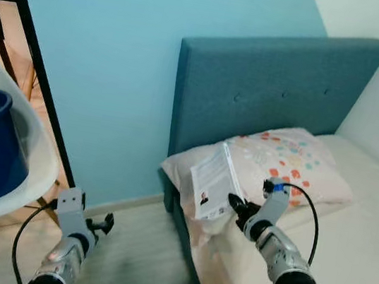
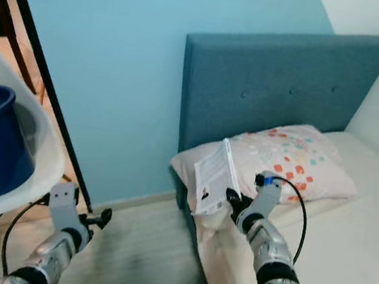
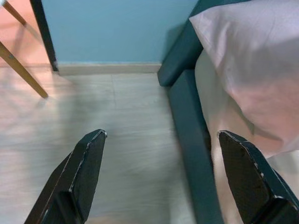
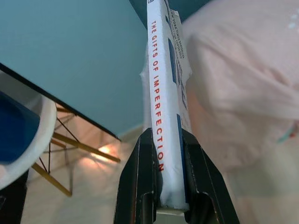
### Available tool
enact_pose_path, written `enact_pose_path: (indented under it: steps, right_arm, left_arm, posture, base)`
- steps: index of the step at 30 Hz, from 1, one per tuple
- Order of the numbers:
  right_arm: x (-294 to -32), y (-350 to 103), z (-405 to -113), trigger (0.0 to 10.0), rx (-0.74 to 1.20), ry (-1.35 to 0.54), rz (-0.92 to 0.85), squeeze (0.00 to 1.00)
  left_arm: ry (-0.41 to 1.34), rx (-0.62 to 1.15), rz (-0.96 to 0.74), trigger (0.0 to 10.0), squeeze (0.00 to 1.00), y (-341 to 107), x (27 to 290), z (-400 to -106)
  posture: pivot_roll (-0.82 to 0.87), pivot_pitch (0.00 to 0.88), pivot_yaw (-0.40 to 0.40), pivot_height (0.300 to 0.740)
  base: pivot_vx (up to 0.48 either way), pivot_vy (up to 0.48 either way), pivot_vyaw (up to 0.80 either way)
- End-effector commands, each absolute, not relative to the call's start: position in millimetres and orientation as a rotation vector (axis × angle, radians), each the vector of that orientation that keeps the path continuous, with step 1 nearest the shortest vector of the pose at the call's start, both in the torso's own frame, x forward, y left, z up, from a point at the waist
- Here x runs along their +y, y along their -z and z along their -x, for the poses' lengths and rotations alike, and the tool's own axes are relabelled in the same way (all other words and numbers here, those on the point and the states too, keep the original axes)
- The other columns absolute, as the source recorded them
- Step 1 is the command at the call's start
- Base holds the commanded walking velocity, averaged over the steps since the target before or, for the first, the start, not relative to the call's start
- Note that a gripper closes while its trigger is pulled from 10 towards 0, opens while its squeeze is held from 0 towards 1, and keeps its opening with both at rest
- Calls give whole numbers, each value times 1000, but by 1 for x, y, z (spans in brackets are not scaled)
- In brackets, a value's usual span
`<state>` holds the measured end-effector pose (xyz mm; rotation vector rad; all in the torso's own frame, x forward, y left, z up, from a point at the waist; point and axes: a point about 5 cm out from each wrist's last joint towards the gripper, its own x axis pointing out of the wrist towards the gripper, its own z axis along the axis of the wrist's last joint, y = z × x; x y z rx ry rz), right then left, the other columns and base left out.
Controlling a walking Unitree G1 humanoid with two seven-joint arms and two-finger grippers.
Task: Clean up the room
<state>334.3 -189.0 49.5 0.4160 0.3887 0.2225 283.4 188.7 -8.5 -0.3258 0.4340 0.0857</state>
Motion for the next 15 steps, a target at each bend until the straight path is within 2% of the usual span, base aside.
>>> enact_pose_path:
  steps: [1,4,12,15]
  right_arm:
    - [-190,-47,-332,10000,407,-227,-416,0]
    - [-195,-45,-329,10000,409,-215,-423,0]
    - [-209,-49,-325,10000,388,-260,-537,0]
    - [-225,-39,-310,10000,466,-267,-594,0]
  left_arm:
    - [-84,462,333,10000,0,13,188,-279]
    - [-103,467,344,10000,0,15,189,-277]
    - [-119,458,362,10000,0,14,191,-278]
    - [-121,458,363,10000,0,13,192,-279]
  posture:
    - [-54,0,-28,740]
    - [-56,0,-28,740]
    - [-63,0,-28,740]
    - [-68,0,-33,740]
  base:
    - [0,-480,0]
    - [0,-480,0]
    - [0,0,0]
    - [0,0,0]
